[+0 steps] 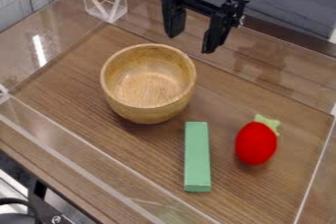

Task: Put the green block in the brown bowl

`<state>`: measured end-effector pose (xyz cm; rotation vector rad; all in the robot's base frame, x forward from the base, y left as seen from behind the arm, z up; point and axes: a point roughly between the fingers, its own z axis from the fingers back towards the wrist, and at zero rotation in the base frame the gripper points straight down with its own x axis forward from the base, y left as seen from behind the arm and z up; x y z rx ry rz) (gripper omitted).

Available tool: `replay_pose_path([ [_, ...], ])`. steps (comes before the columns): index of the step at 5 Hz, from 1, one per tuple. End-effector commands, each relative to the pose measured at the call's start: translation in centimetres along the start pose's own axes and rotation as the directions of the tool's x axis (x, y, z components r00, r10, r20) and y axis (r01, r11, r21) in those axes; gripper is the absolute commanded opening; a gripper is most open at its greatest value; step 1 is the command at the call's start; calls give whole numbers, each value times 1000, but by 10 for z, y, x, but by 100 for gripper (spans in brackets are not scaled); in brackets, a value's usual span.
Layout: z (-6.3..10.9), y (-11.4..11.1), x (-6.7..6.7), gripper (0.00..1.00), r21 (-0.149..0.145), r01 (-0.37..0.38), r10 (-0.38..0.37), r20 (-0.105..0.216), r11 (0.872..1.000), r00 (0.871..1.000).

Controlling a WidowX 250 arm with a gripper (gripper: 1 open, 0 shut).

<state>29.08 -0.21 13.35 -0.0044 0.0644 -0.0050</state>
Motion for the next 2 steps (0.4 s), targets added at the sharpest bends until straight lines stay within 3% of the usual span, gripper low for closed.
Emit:
replay_pose_path([
  [1,-12,-6,-17,100,-17,-76,76,-12,997,997],
  [2,-29,-19,-42,100,-42,-172,171,-19,984,985],
])
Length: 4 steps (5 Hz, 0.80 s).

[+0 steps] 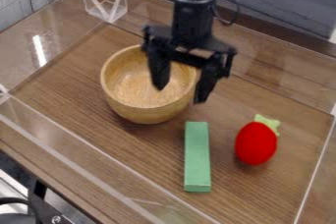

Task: Put the green block in the brown bowl

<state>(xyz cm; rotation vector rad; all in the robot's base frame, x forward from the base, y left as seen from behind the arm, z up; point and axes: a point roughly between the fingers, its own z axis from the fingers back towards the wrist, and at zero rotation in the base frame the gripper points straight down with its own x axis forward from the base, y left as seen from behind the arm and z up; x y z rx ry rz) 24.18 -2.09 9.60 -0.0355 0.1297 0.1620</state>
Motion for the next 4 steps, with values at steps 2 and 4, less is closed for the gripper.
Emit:
replay_pose_path([
  [2,-2,-19,-31,100,-42,-151,155,94,988,984],
  [4,-17,-31,-37,100,-93,-209,220,138,974,966],
])
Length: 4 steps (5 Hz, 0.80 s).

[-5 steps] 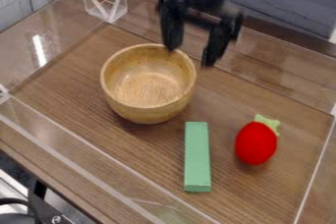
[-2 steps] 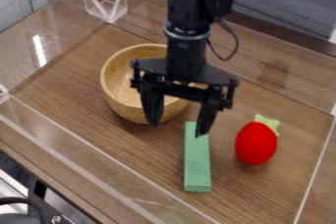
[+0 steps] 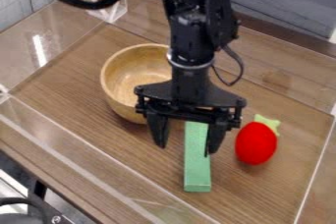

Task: Put the green block in the brown bowl

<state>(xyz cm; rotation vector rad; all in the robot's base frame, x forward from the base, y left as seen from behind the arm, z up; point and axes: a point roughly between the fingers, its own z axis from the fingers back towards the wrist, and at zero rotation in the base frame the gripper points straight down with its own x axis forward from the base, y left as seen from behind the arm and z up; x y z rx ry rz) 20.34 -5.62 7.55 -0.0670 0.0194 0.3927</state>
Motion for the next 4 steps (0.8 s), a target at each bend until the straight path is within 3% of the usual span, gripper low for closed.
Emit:
replay_pose_path([
  [1,1,-7,5,100,-52,-6,9,51,999,999],
  [4,-16,-10,13,100,-89,-39,48,97,995,994],
])
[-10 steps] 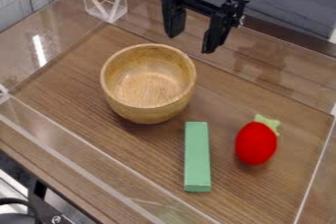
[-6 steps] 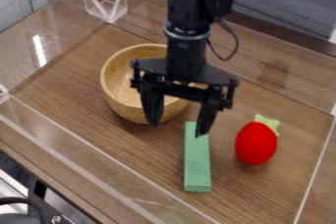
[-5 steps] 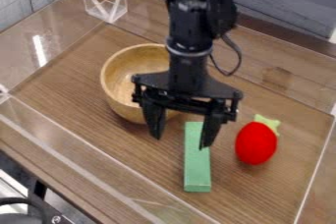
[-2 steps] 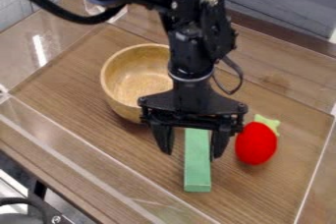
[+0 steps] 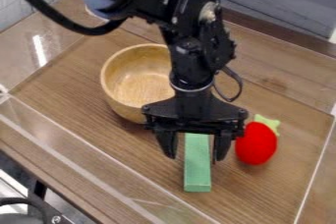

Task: Put the green block in the brown bowl

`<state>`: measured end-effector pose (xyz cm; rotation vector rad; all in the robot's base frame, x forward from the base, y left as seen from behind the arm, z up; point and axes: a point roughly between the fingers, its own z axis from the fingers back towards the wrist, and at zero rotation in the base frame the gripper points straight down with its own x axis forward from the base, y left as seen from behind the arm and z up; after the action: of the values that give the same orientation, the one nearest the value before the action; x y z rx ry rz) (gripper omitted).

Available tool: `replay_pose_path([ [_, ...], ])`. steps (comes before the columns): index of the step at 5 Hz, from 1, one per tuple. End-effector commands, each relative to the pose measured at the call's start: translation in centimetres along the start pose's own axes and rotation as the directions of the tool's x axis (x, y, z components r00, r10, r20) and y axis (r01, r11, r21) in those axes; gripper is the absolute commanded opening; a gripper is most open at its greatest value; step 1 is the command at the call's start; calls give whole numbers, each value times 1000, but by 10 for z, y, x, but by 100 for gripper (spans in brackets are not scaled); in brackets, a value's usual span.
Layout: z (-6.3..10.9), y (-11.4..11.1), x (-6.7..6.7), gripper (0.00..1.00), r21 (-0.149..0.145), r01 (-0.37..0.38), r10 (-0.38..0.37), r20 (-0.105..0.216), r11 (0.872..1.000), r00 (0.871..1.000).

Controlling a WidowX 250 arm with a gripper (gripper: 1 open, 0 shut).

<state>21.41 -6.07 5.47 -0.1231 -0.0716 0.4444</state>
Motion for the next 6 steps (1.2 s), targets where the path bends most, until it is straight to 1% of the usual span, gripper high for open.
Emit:
replay_pose_path([
  [1,0,-6,5,100,-19,-3,3,36,1000,999],
  [2,-2,-8,6,100,-23,2,0,55,1000,998],
  [4,-6,-13,8,100,-30,26,-24,78,999,997],
  [6,-10,-14,9,100,-7,35,-34,99,999,995],
])
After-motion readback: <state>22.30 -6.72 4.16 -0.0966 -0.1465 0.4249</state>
